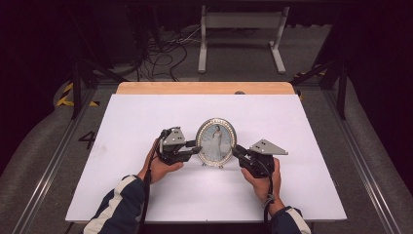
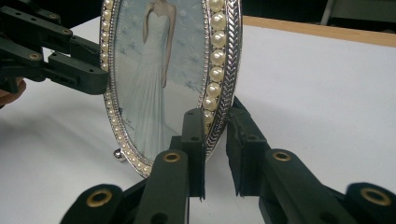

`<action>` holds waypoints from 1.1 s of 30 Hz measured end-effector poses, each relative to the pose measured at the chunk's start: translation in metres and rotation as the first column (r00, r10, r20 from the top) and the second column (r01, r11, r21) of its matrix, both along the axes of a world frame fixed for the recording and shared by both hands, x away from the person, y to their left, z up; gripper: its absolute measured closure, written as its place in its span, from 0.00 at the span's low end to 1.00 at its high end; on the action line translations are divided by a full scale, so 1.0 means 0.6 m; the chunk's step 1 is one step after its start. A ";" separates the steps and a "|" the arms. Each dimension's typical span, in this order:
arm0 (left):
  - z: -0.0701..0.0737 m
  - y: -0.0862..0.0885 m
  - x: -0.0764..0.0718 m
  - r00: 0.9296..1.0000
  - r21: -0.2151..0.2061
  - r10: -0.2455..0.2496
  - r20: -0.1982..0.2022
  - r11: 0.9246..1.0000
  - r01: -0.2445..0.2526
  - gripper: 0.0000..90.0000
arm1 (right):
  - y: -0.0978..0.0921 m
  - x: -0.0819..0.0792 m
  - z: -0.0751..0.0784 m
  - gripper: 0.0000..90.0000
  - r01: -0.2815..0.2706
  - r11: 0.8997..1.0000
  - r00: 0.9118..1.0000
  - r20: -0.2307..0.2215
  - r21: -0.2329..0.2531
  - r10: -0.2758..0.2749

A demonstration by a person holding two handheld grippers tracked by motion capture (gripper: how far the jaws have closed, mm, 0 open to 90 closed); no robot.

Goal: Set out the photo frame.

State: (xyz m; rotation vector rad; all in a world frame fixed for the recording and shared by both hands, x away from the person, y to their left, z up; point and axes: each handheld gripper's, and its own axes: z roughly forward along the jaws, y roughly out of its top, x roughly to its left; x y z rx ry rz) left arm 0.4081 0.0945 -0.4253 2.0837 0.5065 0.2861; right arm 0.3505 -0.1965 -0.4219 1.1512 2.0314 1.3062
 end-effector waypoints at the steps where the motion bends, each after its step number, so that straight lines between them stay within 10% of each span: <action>1: 0.000 0.000 0.000 1.000 -0.001 0.000 -0.001 1.000 0.000 0.78 | 0.000 0.001 0.000 0.86 -0.001 1.000 1.000 0.001 0.003 0.001; 33: -0.005 -0.011 -0.009 1.000 0.024 -0.014 0.012 1.000 0.014 0.75 | -0.002 0.005 0.000 0.86 0.006 1.000 1.000 0.016 -0.020 -0.005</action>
